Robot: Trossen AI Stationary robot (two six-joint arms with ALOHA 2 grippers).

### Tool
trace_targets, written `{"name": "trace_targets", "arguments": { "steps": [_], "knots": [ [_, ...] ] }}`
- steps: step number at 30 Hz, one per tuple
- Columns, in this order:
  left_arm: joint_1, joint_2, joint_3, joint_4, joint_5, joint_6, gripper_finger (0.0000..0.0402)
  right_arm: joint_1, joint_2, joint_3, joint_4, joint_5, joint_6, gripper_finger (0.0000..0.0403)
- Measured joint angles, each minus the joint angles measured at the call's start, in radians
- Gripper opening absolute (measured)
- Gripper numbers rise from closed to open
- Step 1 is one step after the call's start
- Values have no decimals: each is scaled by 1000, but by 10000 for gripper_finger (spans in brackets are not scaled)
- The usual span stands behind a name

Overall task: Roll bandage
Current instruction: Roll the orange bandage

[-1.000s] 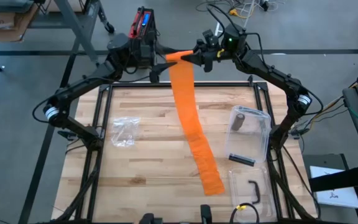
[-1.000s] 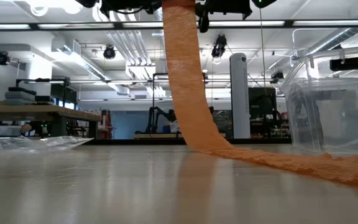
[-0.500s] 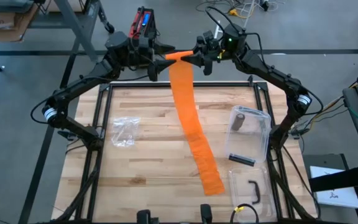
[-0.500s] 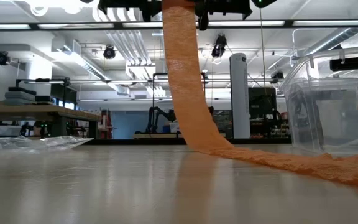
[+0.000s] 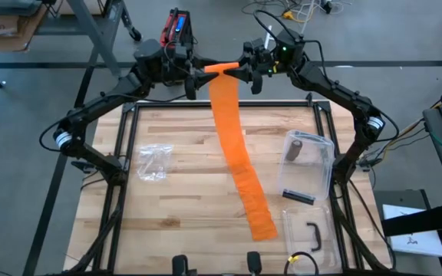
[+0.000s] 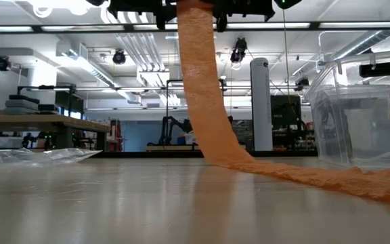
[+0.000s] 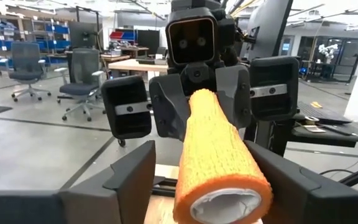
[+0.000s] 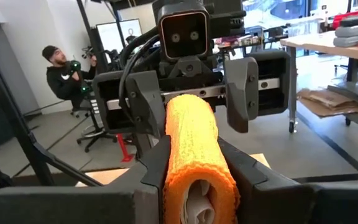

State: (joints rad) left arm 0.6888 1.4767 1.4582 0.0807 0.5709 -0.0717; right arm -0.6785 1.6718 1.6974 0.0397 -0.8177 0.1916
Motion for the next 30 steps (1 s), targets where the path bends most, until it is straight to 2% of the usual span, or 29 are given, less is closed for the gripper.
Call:
{"name": "trace_targets", "arguments": {
  "steps": [5,13,22,30],
  "knots": [
    [0,0,0,1,6,10,204,0,0,0,1,2,-18,89],
    [0,1,0,5,86,9,177,1,0,0,3,-6,-109,89],
    [-1,1,0,30,93,4,157,1,0,0,2,-5,-139,89],
    [-1,4,-1,23,93,9,105,0,0,0,0,-1,-141,89]
  ]
}}
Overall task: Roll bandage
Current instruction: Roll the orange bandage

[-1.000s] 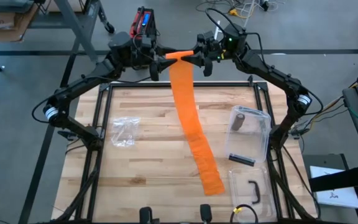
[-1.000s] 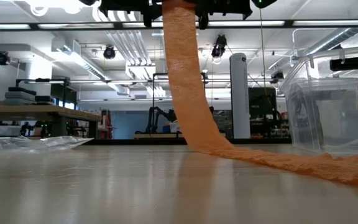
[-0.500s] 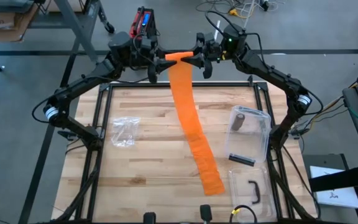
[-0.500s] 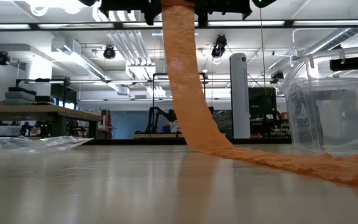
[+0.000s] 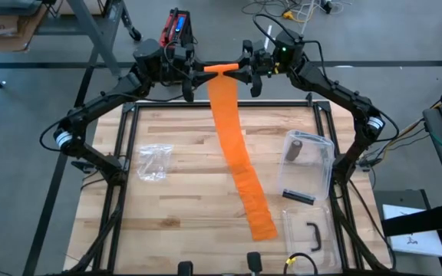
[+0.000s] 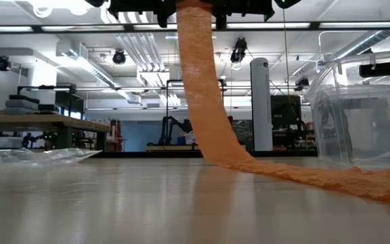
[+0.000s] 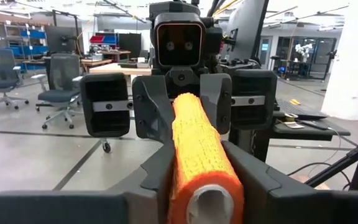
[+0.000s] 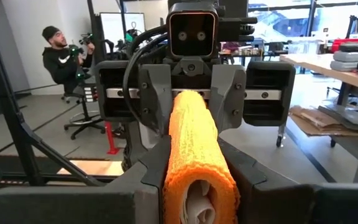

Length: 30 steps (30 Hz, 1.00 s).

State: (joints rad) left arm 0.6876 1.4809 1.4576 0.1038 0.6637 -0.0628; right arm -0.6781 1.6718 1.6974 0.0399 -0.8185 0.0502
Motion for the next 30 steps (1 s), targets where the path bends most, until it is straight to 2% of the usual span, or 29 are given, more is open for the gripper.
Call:
{"name": "trace_targets", "arguments": {
  "steps": [5,12,23,30],
  "knots": [
    [0,0,-1,-1,0,27,78,0,0,0,1,3,-2,89],
    [0,1,-1,-3,0,79,70,0,0,0,2,6,74,91],
    [-2,1,-2,3,7,88,63,0,0,0,3,10,84,173],
    [-1,-12,-2,4,-1,144,60,0,0,0,4,9,145,159]
  ]
}}
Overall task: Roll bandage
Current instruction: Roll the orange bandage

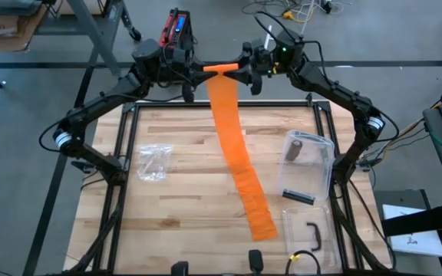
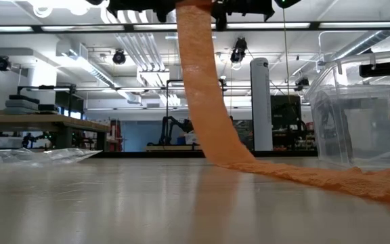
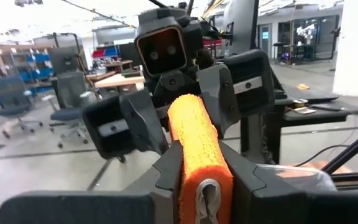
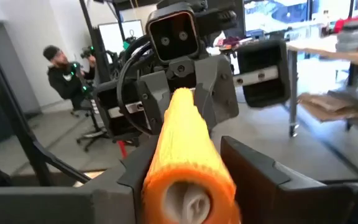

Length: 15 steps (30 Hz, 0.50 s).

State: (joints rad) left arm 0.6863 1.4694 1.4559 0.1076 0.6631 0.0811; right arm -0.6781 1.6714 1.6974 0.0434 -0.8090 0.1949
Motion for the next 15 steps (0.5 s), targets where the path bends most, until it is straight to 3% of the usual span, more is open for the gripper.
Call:
{"name": "trace_targets", "arguments": {
  "steps": [6,15],
  "knots": [
    [0,-6,0,2,-55,92,61,-4,-1,0,-15,-2,110,165],
    [1,-9,0,-24,-97,205,61,-4,-1,0,-21,-5,218,273]
  ]
}}
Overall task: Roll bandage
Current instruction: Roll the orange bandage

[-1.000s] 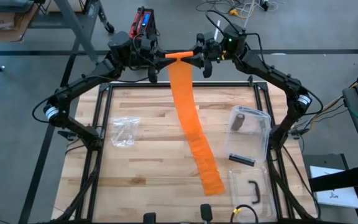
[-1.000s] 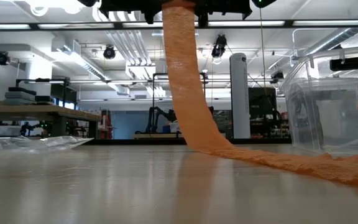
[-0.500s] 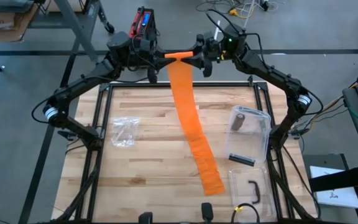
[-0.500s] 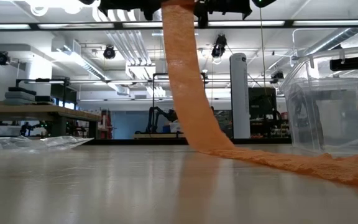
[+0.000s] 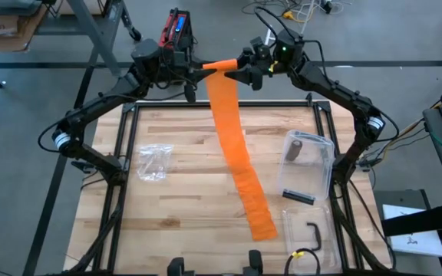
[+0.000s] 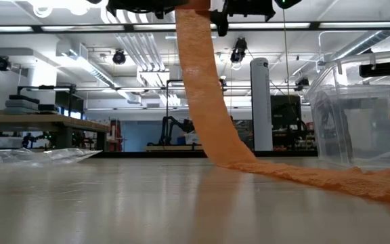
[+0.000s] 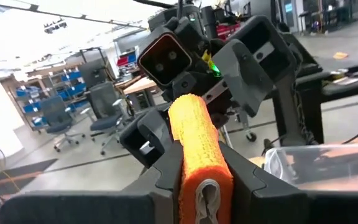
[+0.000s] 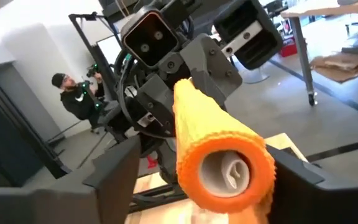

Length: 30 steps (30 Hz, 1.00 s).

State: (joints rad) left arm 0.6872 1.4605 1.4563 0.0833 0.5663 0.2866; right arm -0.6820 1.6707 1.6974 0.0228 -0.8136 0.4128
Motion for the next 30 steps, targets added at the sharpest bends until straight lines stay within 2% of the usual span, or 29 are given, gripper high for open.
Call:
{"name": "trace_targets", "arguments": {
  "steps": [7,15,20,26,30],
  "knots": [
    [0,0,0,-19,0,79,64,-6,0,0,-25,-32,66,323],
    [0,0,0,-49,-2,174,65,-6,0,0,-15,-33,137,324],
    [0,0,0,-49,-5,180,65,-6,0,0,-14,-31,152,315],
    [-2,-1,0,-48,-5,170,63,-6,0,0,3,-6,13,310],
    [-2,-1,0,-45,5,114,69,-6,0,0,18,-5,-175,314]
  ]
}}
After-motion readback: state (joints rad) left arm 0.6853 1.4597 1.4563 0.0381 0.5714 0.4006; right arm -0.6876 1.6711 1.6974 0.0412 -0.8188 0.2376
